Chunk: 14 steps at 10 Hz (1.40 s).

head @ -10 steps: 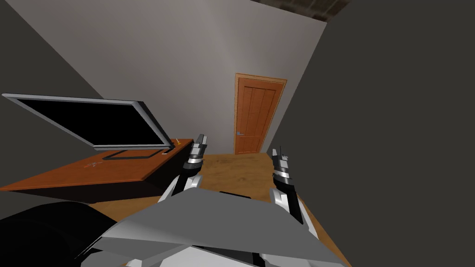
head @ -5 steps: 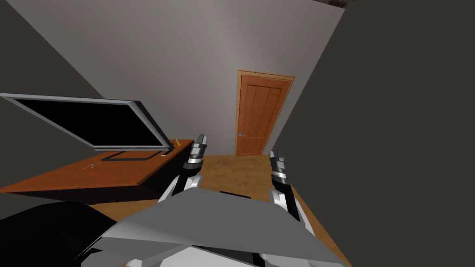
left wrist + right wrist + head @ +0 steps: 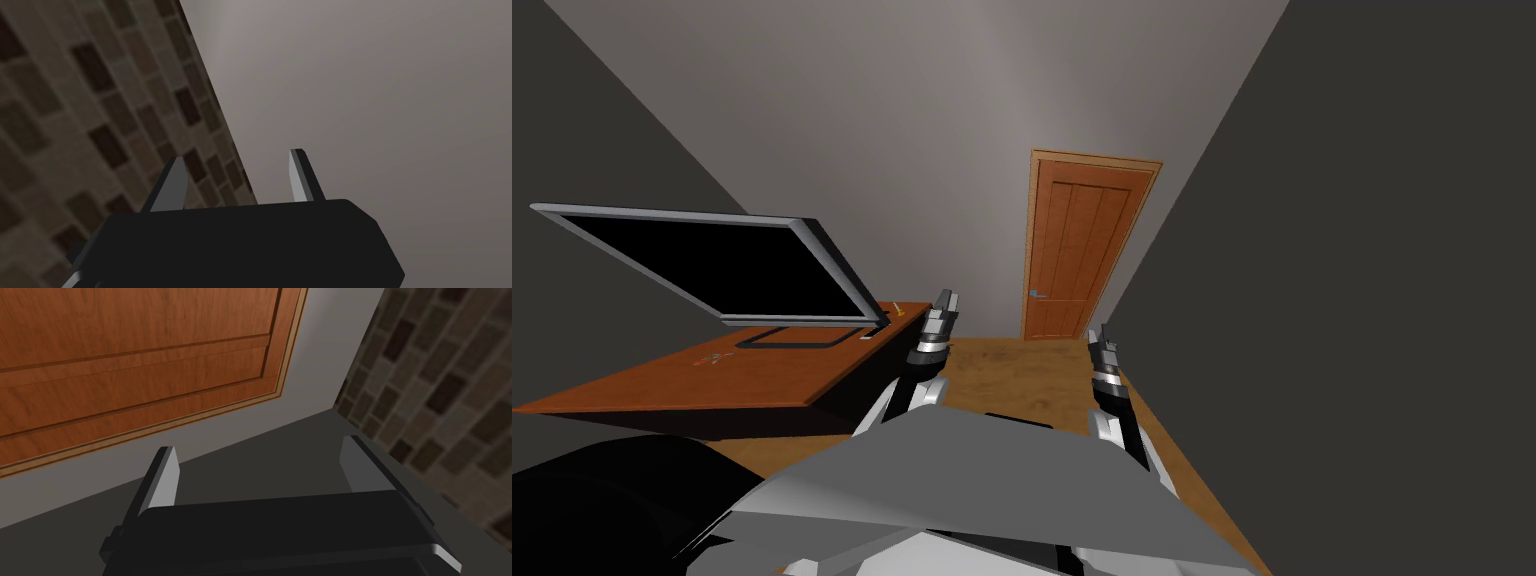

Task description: Pull the door open

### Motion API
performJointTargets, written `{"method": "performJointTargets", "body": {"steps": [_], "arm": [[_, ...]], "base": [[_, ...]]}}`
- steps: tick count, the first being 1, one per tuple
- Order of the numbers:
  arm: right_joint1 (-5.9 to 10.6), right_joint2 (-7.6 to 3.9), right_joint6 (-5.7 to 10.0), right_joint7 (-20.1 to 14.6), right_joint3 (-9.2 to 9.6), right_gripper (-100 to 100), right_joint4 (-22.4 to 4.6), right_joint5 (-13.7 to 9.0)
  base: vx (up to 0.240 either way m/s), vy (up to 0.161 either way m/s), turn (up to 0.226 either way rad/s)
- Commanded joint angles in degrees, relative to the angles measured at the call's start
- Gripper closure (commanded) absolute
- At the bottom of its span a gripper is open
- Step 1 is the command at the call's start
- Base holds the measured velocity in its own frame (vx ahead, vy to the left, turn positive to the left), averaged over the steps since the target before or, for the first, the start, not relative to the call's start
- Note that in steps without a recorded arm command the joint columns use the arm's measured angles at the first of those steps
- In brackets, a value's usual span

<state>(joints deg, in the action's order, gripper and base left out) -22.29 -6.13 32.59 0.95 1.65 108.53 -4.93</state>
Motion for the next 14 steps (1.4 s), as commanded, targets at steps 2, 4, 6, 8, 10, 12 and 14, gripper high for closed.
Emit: {"method": "performJointTargets", "body": {"steps": [2, 4, 6, 8, 10, 12, 14], "arm": [[0.65, -1.15, 1.05, -0.5, 0.50, -100, -3.2, -1.2], [1.22, -1.91, 1.83, -0.7, 0.97, -100, -5.8, -2.0], [1.81, -2.68, 2.65, -1.0, 1.47, -100, -8.5, -2.9], [2.42, -3.46, 3.48, -1.3, 1.97, -100, -11.2, -3.7], [3.02, -4.24, 4.32, -1.6, 2.47, -100, -14.0, -4.6], [3.64, -5.03, 5.18, -1.9, 2.98, -100, -16.8, -5.5], [4.27, -5.82, 6.03, -2.2, 3.50, -100, -19.6, -6.5]], "base": [[0.097, 0.041, 0.060], [0.101, 0.055, 0.050], [0.107, 0.041, 0.063], [0.103, 0.031, 0.060], [0.109, 0.059, 0.064], [0.108, 0.036, 0.059], [0.104, 0.040, 0.064]]}}
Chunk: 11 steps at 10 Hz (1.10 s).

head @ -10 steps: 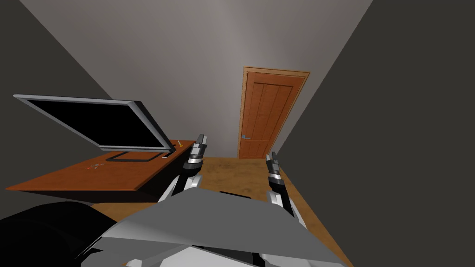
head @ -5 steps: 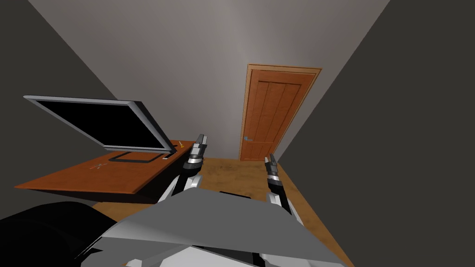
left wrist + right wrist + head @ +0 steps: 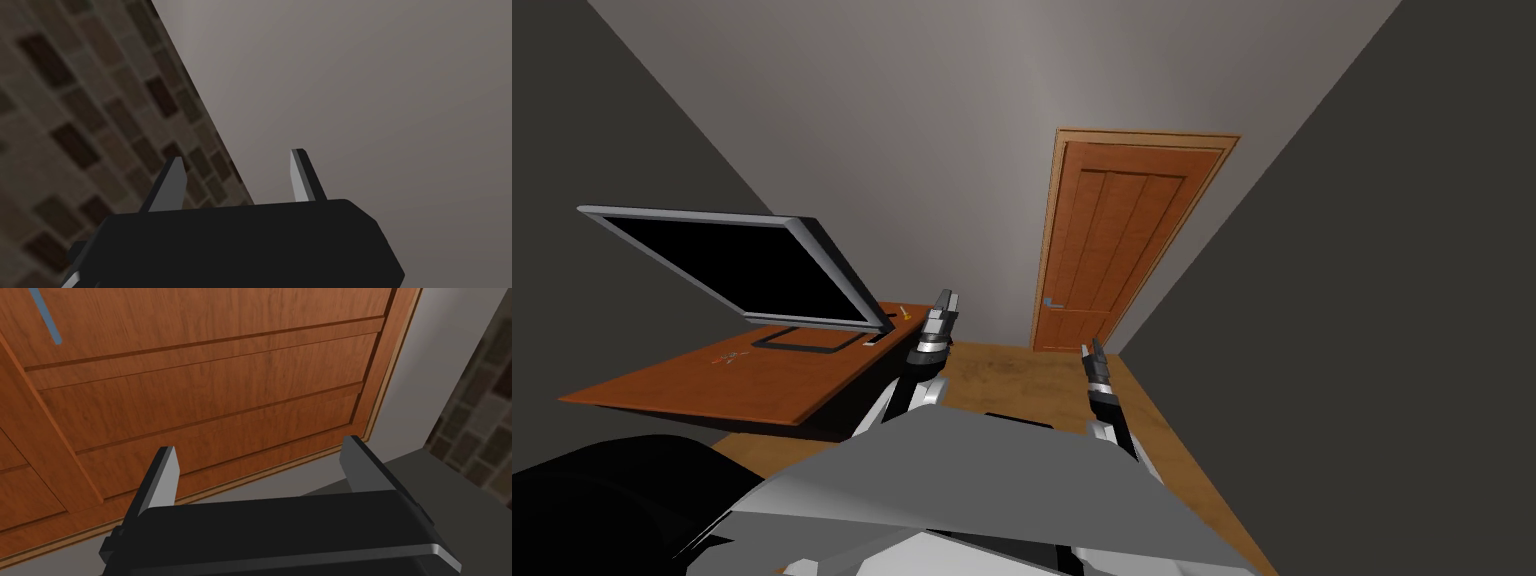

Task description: Pull the door open

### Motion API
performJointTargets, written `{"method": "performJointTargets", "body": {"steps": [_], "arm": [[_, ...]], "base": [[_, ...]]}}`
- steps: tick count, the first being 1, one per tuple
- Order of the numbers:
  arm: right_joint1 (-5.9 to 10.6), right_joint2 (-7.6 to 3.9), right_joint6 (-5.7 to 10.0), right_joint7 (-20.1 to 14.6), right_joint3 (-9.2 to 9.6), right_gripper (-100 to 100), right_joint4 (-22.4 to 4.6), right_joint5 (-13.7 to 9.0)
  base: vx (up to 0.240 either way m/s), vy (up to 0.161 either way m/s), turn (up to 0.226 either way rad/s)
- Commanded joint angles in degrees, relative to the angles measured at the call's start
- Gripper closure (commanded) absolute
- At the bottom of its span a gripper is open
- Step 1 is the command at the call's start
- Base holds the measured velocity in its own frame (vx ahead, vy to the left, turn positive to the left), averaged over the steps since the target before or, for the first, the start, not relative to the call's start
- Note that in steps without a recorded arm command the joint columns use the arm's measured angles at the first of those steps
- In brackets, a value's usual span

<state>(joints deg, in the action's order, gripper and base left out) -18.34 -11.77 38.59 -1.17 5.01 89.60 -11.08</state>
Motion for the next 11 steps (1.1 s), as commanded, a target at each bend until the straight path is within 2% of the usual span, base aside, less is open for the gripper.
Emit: {"method": "performJointTargets", "body": {"steps": [1, 8, 9, 11], "arm": [[0.62, -0.57, 0.46, -0.2, 0.39, -100, -2.1, -0.8], [2.77, -3.24, 3.42, -1.2, 2.17, -100, -11.8, -3.9], [2.77, -3.24, 3.42, -1.2, 2.17, -100, -11.8, -3.9], [3.37, -3.98, 4.25, -1.5, 2.67, -100, -14.5, -4.8]], "base": [[0.112, 0.043, 0.054], [0.109, 0.038, 0.060], [0.072, 0.022, 0.021], [0.066, 0.020, 0.052]]}}
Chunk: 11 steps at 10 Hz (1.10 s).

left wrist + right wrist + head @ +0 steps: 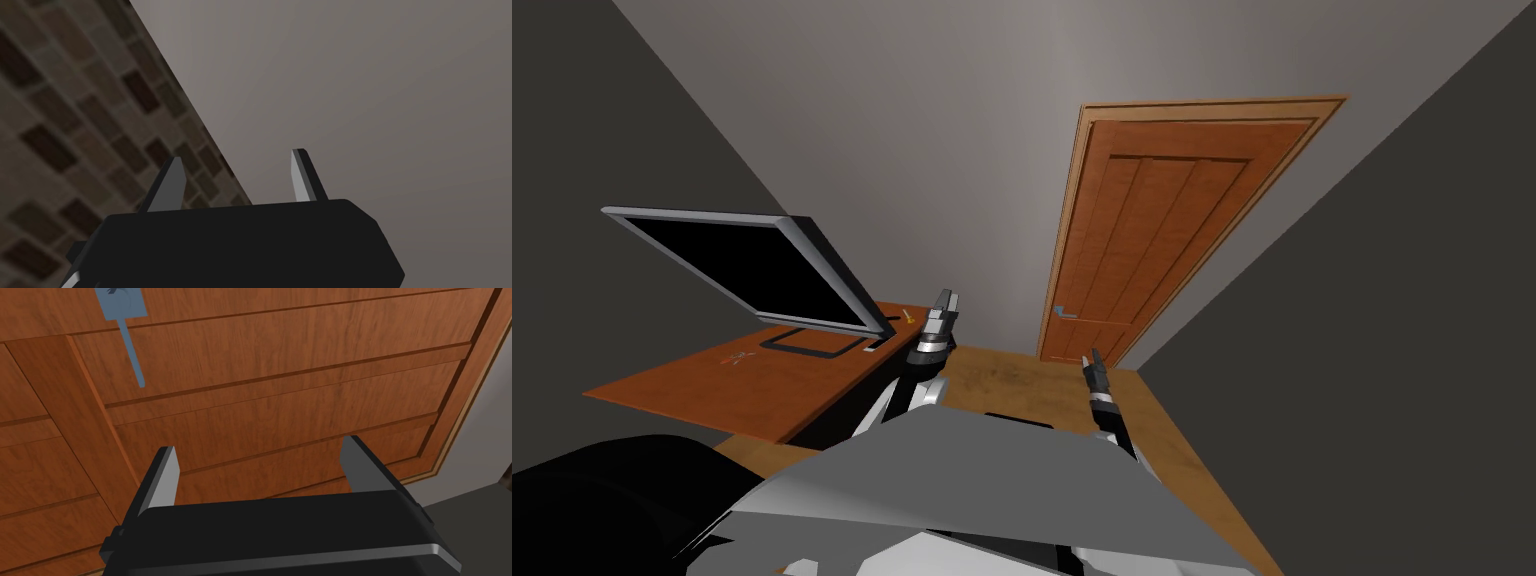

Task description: Pull the door open

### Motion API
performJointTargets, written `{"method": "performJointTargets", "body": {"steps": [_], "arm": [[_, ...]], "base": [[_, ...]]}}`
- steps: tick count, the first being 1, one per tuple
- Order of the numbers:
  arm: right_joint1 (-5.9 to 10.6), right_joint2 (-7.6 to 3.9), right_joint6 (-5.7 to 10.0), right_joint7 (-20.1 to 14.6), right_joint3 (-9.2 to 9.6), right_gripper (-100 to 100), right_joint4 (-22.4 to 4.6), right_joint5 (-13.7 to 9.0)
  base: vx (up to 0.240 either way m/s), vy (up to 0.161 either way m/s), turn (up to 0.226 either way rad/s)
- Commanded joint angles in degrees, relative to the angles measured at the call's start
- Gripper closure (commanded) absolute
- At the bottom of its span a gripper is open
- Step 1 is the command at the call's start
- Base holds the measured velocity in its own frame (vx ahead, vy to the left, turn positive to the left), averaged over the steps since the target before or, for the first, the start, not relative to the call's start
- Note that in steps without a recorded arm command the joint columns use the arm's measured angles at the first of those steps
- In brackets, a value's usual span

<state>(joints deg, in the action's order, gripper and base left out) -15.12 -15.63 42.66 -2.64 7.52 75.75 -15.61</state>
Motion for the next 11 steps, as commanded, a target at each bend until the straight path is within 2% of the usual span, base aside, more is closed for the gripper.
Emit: {"method": "performJointTargets", "body": {"steps": [1, 11], "arm": [[0.45, -0.49, 0.59, -0.1, 0.40, -100, -2.0, -0.7], [3.34, -4.01, 4.59, -1.5, 2.81, -100, -15.1, -4.9]], "base": [[0.100, 0.025, 0.051], [0.122, 0.027, 0.058]]}}
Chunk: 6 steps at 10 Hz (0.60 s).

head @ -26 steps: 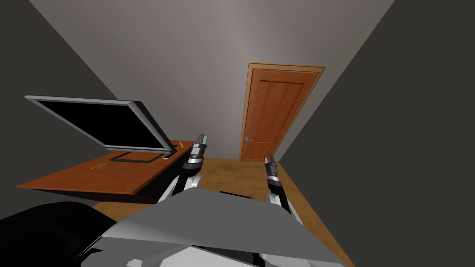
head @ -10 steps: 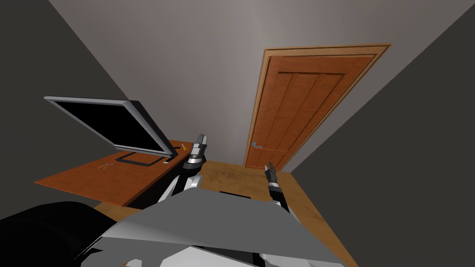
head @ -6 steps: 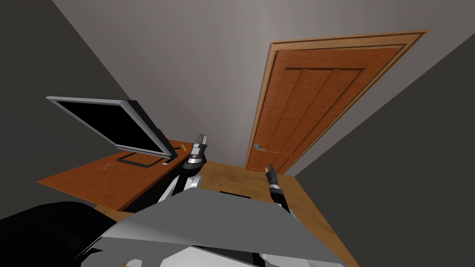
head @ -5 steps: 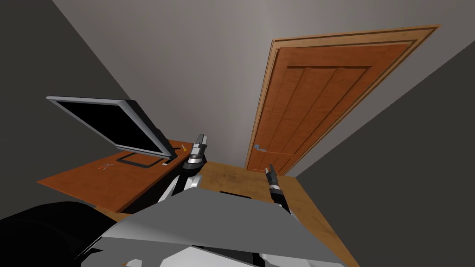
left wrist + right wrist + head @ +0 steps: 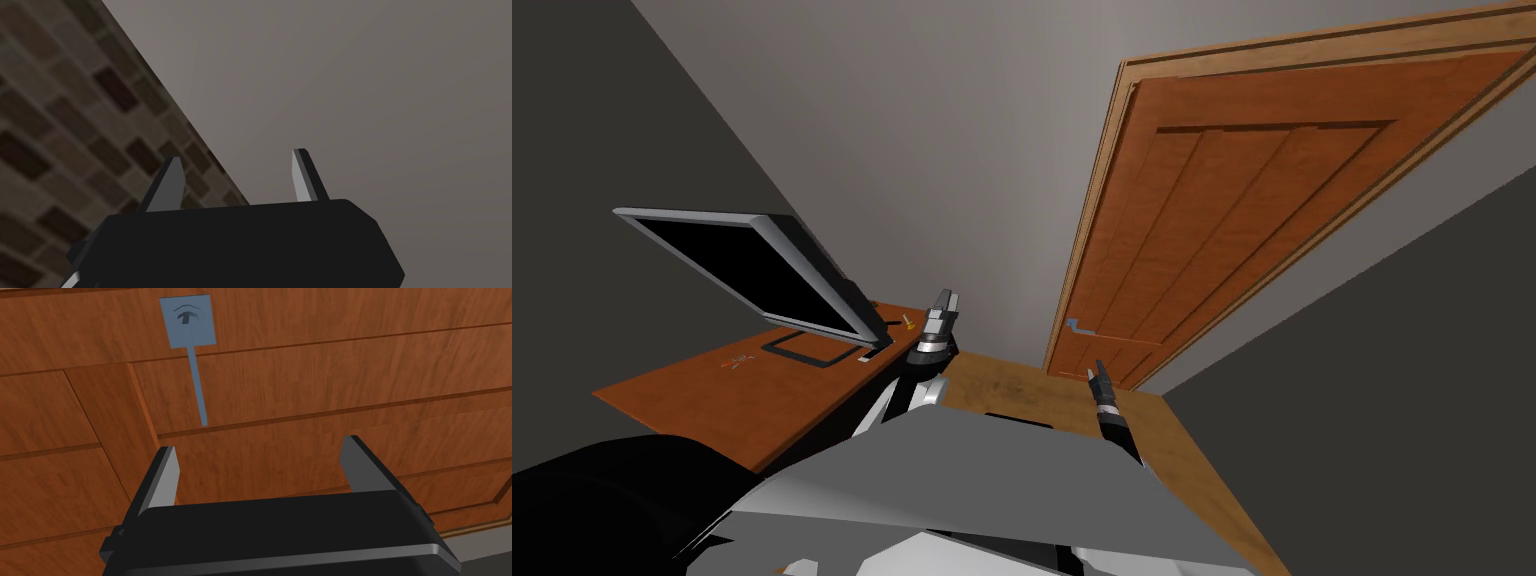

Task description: Pull the door open

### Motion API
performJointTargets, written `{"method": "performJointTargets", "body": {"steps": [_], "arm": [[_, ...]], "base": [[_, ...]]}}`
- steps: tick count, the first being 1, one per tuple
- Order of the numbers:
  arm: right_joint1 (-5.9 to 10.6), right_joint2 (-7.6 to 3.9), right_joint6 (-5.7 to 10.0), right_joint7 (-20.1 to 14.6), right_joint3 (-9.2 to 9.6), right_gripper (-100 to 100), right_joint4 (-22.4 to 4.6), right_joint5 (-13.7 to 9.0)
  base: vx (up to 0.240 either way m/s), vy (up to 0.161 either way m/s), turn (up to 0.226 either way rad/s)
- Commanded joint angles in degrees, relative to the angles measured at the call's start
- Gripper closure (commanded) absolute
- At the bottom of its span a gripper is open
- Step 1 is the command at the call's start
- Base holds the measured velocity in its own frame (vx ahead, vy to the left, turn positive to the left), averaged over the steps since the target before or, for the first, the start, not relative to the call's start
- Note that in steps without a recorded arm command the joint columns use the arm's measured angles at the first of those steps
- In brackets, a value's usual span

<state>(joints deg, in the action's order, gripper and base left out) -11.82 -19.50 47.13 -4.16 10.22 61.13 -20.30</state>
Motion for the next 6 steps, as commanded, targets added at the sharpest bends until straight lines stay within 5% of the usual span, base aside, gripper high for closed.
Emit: {"method": "performJointTargets", "body": {"steps": [1, 6], "arm": [[0.49, -0.66, 0.72, -0.2, 0.48, -100, -2.4, -0.9], [1.62, -2.02, 2.28, -0.7, 1.42, -100, -7.5, -2.5]], "base": [[0.135, 0.008, 0.073], [0.129, 0.016, 0.049]]}}
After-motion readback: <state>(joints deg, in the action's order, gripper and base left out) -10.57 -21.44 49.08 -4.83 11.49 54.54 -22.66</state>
